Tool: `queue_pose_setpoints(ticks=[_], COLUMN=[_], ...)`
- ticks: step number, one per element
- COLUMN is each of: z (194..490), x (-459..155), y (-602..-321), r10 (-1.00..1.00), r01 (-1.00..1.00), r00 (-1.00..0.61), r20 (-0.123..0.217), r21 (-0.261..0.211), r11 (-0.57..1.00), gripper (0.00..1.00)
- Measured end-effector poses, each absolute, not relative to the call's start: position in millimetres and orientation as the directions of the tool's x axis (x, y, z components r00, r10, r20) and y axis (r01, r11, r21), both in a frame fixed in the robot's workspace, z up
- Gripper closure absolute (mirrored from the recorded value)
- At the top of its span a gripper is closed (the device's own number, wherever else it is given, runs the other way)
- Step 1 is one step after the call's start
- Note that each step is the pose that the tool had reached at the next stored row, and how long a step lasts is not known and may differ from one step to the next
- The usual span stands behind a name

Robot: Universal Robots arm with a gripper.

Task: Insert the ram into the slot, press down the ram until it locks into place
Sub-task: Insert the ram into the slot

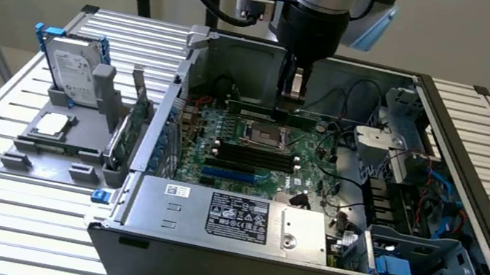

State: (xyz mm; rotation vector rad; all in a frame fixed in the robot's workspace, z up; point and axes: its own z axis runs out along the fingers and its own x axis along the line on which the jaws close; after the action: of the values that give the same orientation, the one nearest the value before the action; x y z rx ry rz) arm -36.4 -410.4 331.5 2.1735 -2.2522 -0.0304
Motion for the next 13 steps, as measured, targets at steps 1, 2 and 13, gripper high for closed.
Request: queue_pose_setpoints(ticks=[1,2,13], z=[329.7,327.9,307.9], x=[-36.4,-36.4,-36.4], y=[-410.3,-410.3,-410.3], r10=[-0.999,-0.999,-0.999], r01=[-0.999,-0.999,-0.999], r00=[-0.036,-0.036,-0.036], r20=[-0.005,-0.005,-0.005], r21=[0.022,0.022,0.015], r11=[0.036,0.036,0.036], gripper=[0.87,0.87,0.87])
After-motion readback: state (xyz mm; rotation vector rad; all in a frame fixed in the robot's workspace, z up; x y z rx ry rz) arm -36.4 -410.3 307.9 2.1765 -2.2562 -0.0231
